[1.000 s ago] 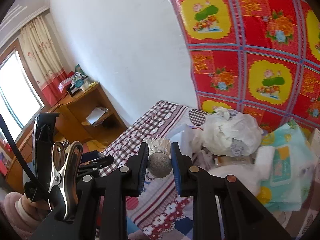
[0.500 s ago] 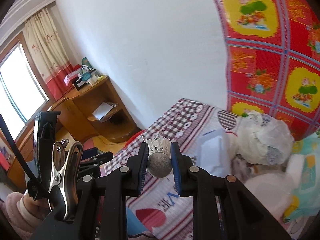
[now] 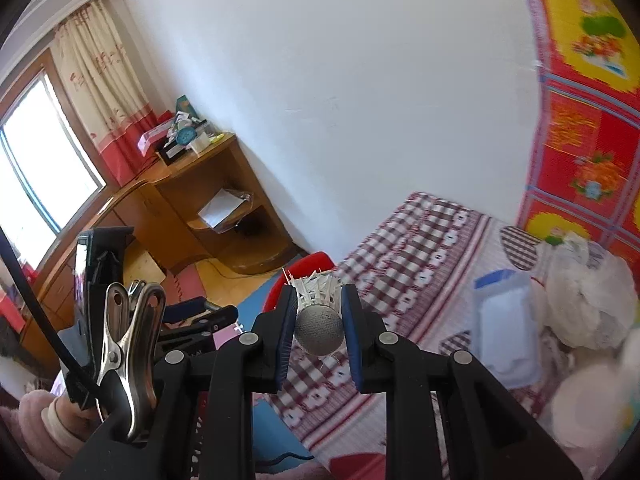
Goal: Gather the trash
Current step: 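Carry the battery and shuttlecock in both tools over to the red bucket, then open the left tool to drop the battery while the right tool drops the shuttlecock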
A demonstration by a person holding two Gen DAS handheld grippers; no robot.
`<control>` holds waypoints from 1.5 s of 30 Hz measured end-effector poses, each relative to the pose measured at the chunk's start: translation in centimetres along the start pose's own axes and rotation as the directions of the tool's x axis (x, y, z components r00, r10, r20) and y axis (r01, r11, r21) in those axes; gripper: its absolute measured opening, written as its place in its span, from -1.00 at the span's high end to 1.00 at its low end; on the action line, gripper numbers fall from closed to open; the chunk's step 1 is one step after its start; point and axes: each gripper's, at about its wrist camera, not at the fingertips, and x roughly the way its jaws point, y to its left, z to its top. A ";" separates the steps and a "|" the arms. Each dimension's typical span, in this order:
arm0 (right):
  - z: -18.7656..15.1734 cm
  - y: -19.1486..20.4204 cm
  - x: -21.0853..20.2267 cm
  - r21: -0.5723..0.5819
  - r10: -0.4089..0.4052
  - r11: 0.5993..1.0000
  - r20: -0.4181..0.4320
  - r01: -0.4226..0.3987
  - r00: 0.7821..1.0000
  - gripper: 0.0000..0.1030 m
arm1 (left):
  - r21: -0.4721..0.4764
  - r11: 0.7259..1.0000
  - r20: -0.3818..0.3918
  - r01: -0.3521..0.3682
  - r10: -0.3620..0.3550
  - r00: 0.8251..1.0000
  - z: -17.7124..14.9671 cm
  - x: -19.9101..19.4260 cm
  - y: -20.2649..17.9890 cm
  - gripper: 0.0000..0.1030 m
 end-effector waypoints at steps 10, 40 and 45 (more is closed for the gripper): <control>1.5 3.3 4.7 -0.028 -0.001 1.000 -0.042 0.000 0.999 0.54 | -0.038 0.999 -0.043 0.013 -0.014 0.999 0.8 3.8 5.0 0.11; 3.6 3.7 18.4 0.006 -0.083 0.996 -0.143 0.084 0.986 0.54 | -0.014 0.993 -0.195 0.115 -0.116 0.974 0.3 28.2 9.1 0.11; 3.8 3.5 20.1 0.014 -0.085 0.996 -0.158 0.088 0.984 0.54 | -0.003 0.992 -0.239 0.123 -0.120 0.964 -1.0 31.9 8.7 0.11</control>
